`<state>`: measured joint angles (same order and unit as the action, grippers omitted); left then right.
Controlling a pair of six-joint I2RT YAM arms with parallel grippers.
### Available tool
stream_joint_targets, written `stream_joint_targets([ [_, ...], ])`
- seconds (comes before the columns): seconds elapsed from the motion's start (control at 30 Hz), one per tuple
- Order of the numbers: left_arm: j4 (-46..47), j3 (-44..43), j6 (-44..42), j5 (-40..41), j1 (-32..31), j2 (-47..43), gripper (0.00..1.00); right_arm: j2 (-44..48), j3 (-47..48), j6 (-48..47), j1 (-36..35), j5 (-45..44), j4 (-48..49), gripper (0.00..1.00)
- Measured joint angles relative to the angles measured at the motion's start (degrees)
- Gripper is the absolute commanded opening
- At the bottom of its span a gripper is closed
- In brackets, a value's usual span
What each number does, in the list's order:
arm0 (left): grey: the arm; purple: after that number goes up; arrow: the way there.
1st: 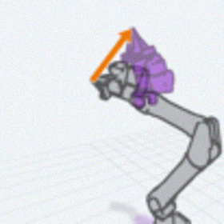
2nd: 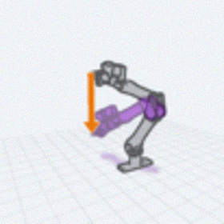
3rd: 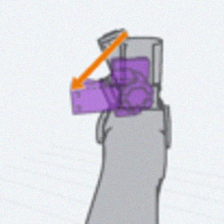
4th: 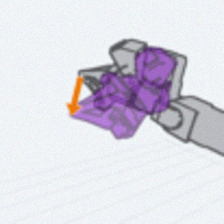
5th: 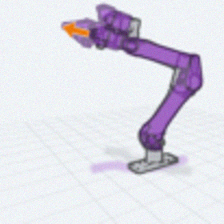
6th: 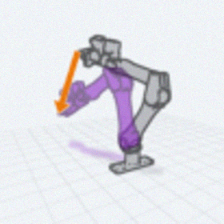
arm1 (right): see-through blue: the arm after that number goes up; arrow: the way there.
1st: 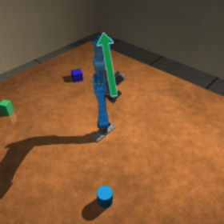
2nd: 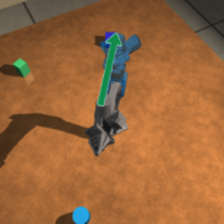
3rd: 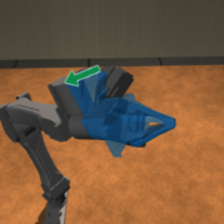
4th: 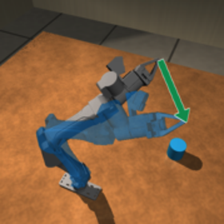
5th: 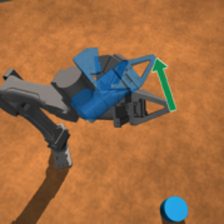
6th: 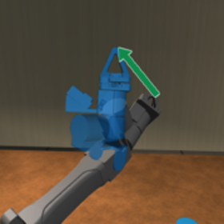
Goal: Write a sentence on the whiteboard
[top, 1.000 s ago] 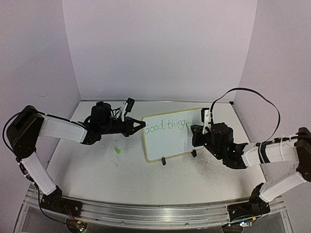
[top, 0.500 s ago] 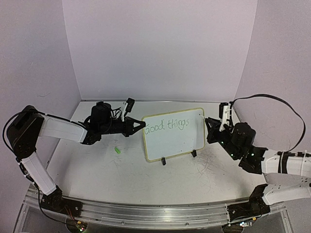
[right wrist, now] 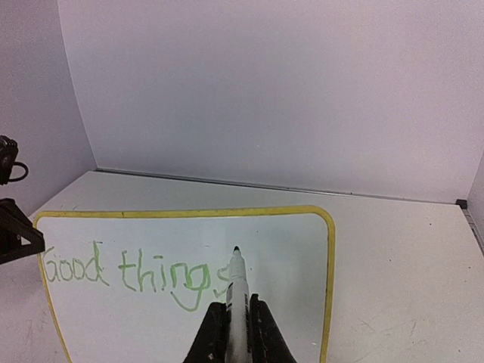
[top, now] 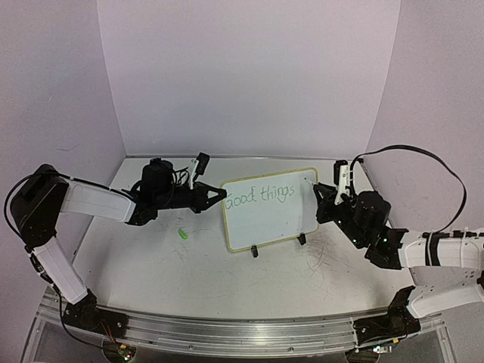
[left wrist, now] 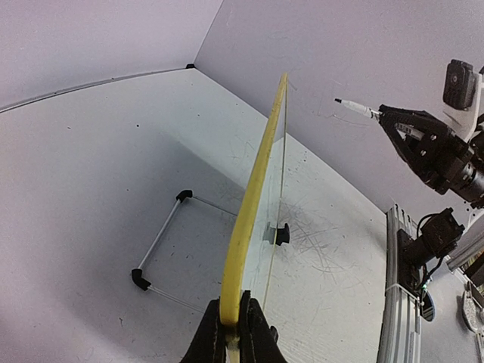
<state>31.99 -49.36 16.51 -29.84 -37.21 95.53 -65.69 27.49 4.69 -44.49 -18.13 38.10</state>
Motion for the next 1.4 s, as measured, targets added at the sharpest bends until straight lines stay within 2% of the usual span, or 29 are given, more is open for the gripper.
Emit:
stream_joint_targets([
  [0.27,0.0,0.0,0.2,0.04,0.02,0.02,0.02,-2.38,-0.7,-0.63,0.0,2.26,1.44,0.0],
  [0.9,0.0,0.0,0.26,0.02,0.02,0.02,0.0,-4.81,2.09,0.14,-0.63,9.81,-3.11,0.0],
  [1.4,0.0,0.0,1.1,0.04,0.02,0.23,0.0,-8.82,2.66,0.84,-2.61,12.52,-3.32,0.0],
])
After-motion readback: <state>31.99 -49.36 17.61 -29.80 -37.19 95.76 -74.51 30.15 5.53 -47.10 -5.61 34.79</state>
